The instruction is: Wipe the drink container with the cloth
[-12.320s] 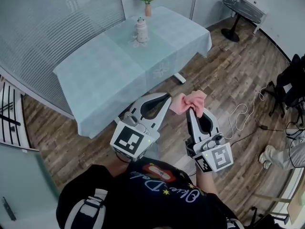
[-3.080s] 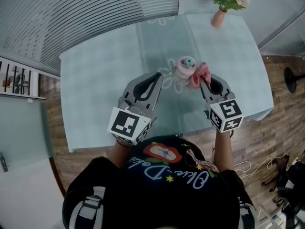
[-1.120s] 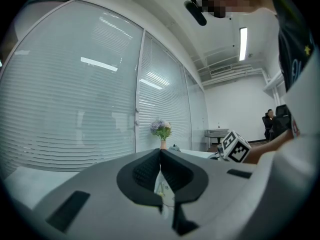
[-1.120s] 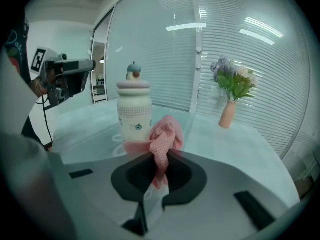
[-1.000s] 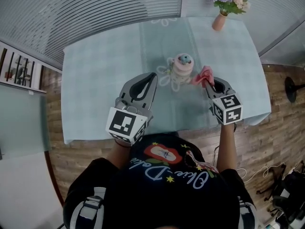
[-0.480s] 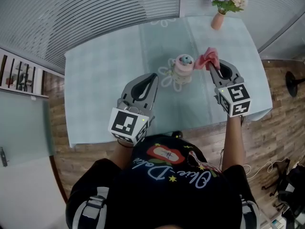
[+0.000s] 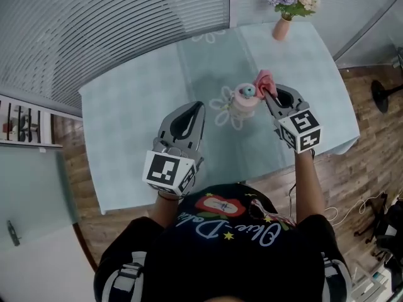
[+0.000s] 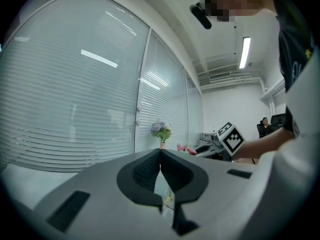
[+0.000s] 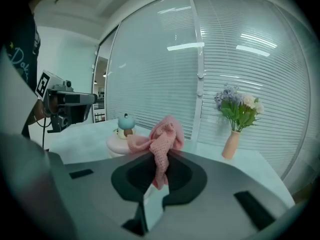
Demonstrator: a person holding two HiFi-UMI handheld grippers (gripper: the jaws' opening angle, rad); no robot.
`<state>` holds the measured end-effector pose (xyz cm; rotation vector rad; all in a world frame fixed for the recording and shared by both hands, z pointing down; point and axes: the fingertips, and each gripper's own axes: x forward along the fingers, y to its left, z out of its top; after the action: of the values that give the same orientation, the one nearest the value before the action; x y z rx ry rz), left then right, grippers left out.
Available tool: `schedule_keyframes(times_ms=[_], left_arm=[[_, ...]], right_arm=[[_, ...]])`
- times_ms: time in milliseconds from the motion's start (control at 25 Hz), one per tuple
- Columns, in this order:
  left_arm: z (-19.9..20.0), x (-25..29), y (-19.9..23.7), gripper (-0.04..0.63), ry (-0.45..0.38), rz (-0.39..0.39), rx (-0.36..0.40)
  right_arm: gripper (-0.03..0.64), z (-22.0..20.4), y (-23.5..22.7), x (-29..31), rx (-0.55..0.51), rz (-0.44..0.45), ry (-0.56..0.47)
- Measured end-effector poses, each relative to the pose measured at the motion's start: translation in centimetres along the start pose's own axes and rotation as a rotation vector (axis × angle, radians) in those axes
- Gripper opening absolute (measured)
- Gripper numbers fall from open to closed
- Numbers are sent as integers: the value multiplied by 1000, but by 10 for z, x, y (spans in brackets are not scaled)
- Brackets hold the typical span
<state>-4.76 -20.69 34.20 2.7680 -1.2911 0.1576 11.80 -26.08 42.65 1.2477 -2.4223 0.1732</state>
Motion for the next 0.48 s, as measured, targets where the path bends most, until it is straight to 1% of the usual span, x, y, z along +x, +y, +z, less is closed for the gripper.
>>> schedule_keyframes(times_ms=[120,280,360,480], left_arm=[[-4,-2,3,5,-2,-15,16],[-10,1,-6,5,-2,-55,20],[-12,3,-7,5,3,-51,14],[-13,0,-5,5,7,-15,8]], right_arm=[[28,-6,3,6,28,11,14],[28,-16,4,12,46,26,17],[28,-21,3,16,49,34,15],[28,-27,2,19,54,65,13]])
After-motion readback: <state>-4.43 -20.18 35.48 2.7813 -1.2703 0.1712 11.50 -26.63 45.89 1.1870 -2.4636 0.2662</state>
